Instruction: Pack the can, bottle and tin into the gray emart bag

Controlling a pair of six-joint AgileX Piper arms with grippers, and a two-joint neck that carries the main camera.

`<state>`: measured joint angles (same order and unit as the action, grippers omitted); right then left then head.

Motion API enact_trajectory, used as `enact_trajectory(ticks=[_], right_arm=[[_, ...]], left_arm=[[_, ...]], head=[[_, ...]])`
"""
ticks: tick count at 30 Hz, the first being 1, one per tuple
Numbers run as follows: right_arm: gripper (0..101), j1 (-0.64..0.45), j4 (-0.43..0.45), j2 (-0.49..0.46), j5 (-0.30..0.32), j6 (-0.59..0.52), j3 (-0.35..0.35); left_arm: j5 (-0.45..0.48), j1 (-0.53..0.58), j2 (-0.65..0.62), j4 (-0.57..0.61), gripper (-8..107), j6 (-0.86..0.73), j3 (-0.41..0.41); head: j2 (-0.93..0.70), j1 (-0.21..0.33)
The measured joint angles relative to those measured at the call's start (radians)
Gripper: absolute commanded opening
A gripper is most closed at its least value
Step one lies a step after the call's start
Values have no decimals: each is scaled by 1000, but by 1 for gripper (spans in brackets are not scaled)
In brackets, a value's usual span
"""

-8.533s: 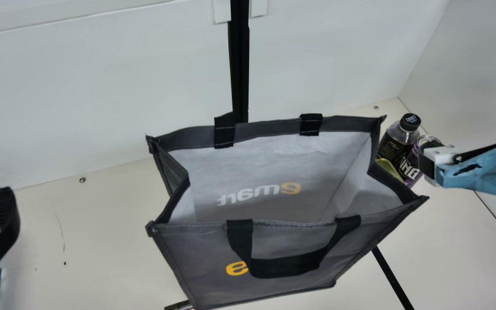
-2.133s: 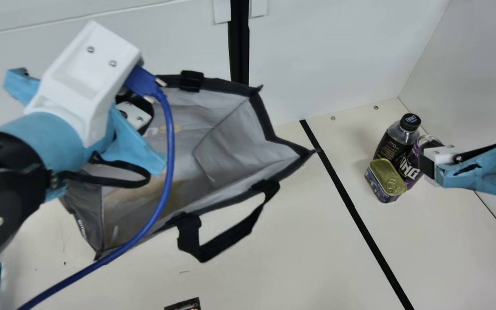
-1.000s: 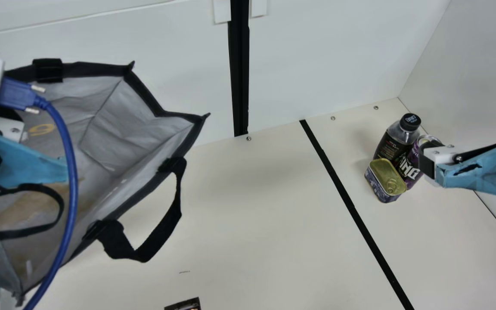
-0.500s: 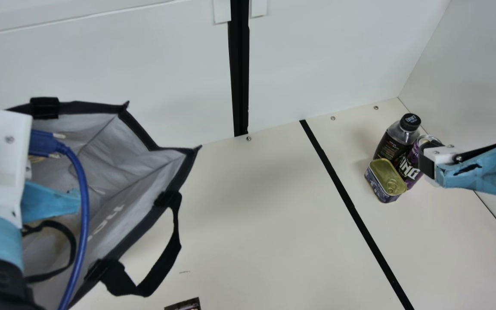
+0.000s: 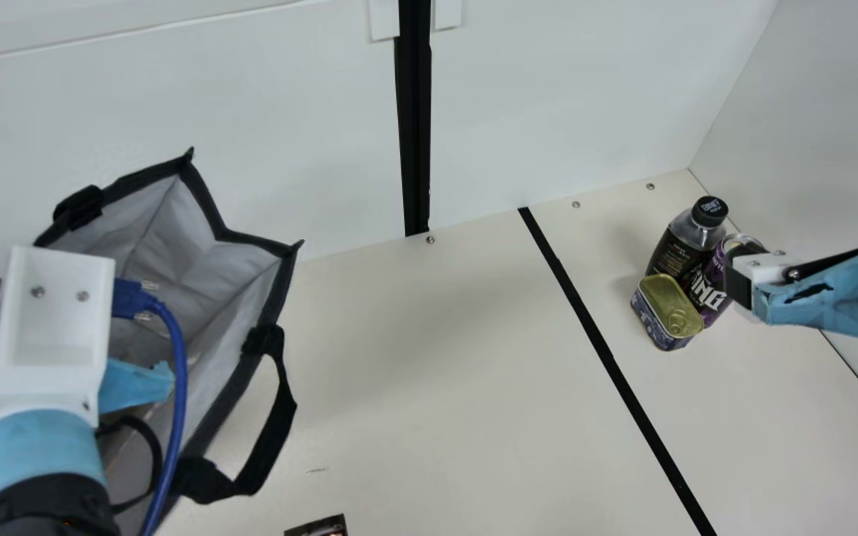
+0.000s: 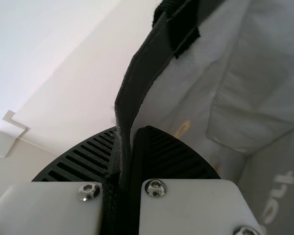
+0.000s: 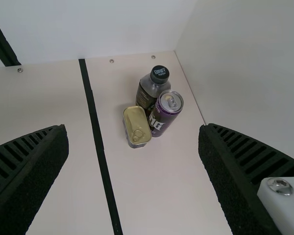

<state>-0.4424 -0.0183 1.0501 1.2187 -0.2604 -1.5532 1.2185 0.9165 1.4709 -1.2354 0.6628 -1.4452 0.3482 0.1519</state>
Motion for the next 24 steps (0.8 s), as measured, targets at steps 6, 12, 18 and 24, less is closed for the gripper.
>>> enact_trajectory(ticks=[6,12,18,24], right_arm=[[91,0,0,0,0,0,0],[91,0,0,0,0,0,0],[91,0,0,0,0,0,0],[91,0,0,0,0,0,0]], left_arm=[[0,26,14,8,10,44,41],[0,59,34,38,10,72,55],[2,94,55,84,10,97,53],[2,129,73,157,10,111,36]], head=[[0,0],[0,0],[0,0],[0,-2]])
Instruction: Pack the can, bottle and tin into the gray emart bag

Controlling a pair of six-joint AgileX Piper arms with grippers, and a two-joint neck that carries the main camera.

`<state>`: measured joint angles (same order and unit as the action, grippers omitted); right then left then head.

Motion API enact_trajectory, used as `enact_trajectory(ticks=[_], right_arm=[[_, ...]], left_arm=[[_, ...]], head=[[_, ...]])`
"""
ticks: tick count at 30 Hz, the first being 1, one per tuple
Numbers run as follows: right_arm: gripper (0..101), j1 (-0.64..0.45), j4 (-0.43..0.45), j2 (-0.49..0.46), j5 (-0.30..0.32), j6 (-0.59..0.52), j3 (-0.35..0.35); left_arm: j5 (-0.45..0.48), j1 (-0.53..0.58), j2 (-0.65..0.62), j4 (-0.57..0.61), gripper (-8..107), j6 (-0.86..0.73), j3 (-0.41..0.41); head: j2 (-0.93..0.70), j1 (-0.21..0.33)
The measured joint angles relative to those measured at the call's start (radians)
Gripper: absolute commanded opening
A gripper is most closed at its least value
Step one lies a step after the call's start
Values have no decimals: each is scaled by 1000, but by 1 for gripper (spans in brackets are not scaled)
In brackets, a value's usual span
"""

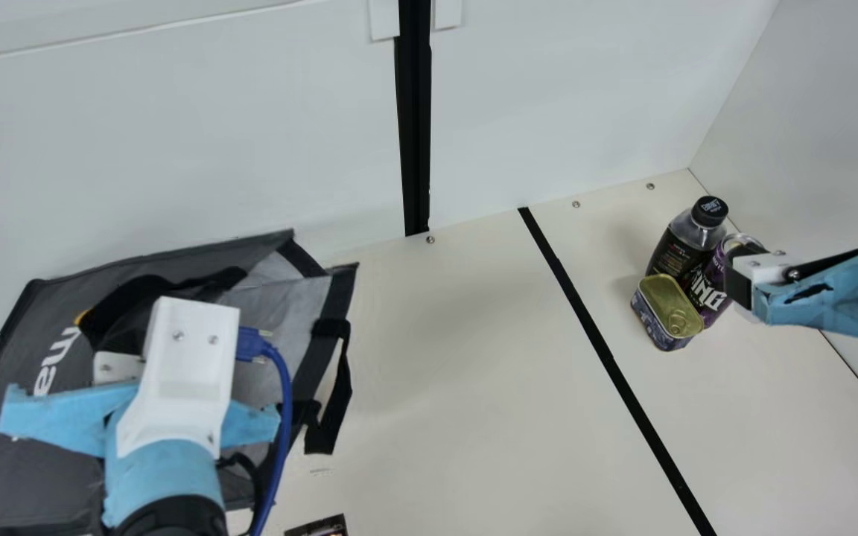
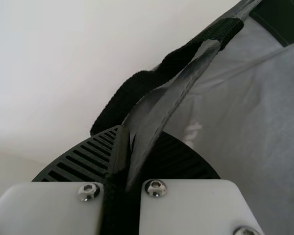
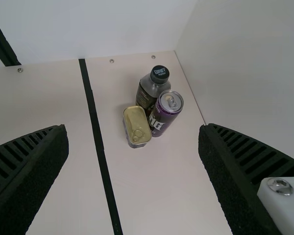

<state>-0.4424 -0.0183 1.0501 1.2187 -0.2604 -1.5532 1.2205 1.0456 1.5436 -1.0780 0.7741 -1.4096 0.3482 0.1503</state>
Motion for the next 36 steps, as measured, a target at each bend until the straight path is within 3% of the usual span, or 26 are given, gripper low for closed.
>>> enact_trajectory(ticks=[15,36], right_arm=[[91,0,0,0,0,0,0],[91,0,0,0,0,0,0]], left_arm=[[0,43,2,226,10,19,-80],[-208,-74,-28,484,10,1,-20]], head=[[0,2],[0,2]])
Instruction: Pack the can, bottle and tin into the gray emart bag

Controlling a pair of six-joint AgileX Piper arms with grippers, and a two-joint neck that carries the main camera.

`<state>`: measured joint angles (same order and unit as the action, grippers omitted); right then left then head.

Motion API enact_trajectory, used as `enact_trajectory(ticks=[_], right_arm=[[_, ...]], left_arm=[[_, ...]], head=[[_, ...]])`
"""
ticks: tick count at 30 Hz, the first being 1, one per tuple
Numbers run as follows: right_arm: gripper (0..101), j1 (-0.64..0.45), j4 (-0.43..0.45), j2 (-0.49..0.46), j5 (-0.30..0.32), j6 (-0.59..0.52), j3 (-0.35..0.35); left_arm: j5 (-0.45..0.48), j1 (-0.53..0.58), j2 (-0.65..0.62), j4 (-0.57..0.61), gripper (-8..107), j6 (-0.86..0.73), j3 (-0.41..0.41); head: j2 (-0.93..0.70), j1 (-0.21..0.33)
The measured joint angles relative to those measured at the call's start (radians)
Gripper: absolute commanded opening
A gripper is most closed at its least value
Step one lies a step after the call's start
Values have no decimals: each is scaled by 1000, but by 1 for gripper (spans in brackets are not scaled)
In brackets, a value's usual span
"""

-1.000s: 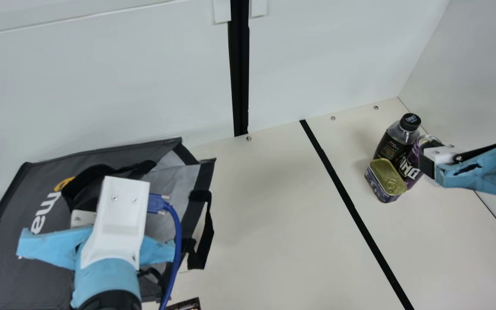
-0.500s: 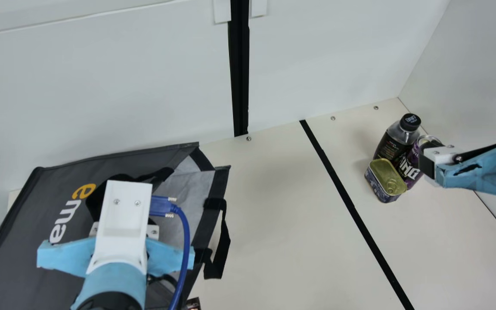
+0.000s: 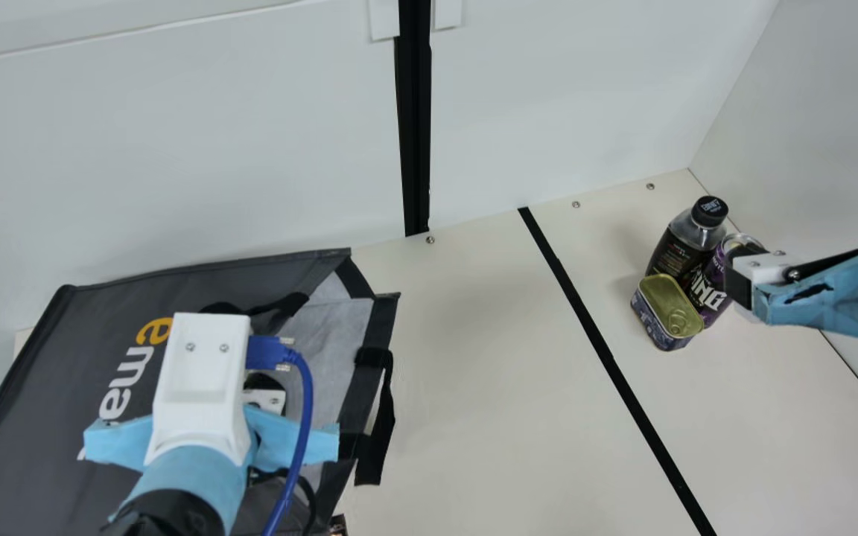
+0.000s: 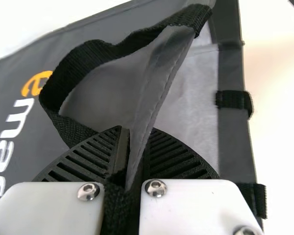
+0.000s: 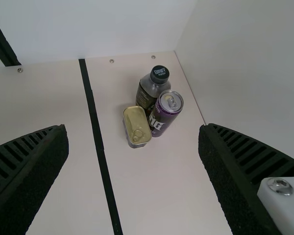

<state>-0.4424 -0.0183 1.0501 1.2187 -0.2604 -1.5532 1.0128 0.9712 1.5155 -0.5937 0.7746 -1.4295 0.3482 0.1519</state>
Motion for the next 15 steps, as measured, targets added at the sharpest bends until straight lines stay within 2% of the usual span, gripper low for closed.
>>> enact_trajectory(ticks=[15], right_arm=[[91,0,0,0,0,0,0]], left_arm=[[-143,-111,-12,249,10,-114,31]], head=[[0,-2]])
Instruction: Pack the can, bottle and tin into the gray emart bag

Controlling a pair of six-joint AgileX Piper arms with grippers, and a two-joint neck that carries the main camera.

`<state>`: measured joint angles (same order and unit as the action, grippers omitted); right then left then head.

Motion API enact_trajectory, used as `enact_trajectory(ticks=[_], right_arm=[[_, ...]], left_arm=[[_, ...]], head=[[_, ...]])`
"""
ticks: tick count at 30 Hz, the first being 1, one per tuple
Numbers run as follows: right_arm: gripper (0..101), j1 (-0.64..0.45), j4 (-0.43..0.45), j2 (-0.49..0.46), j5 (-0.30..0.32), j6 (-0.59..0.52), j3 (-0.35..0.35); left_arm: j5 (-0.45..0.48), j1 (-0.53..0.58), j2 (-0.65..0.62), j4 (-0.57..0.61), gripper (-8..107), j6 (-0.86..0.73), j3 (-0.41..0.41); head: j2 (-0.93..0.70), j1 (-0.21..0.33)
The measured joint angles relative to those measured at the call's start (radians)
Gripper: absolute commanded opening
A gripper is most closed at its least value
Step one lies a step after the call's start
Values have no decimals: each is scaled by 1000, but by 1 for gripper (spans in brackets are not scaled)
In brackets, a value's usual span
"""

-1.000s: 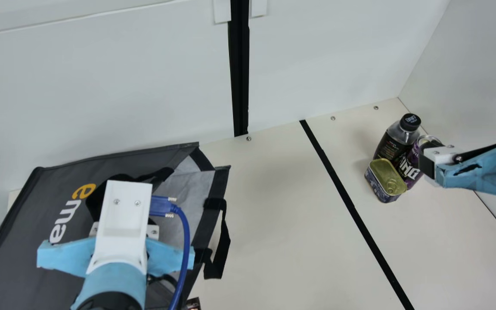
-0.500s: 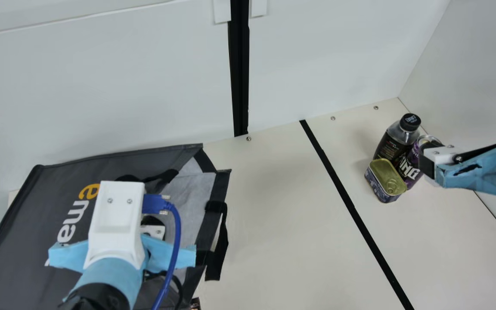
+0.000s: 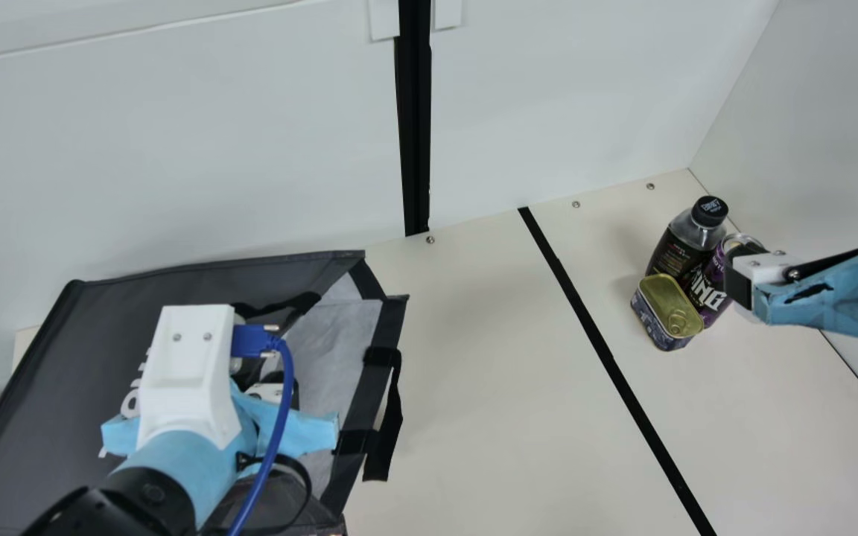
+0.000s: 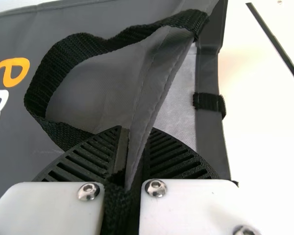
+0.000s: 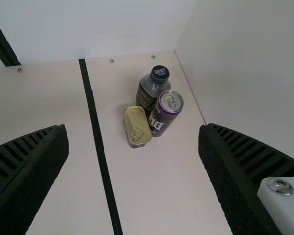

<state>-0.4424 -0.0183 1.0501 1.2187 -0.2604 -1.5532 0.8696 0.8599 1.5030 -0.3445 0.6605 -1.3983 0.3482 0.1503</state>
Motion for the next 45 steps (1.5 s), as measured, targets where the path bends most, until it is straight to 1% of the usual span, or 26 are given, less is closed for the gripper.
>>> enact_trajectory(ticks=[13,32,35,45], right_arm=[[91,0,0,0,0,0,0],[91,0,0,0,0,0,0],[91,0,0,0,0,0,0],[91,0,0,0,0,0,0]], left_arm=[[-84,-105,-25,224,10,-151,38],[-112,-212,-33,470,10,-339,50],[-114,-214,-33,487,10,-349,50],[-114,-214,-33,487,10,-349,50]], head=[[0,2],[-2,2],[0,2],[0,2]])
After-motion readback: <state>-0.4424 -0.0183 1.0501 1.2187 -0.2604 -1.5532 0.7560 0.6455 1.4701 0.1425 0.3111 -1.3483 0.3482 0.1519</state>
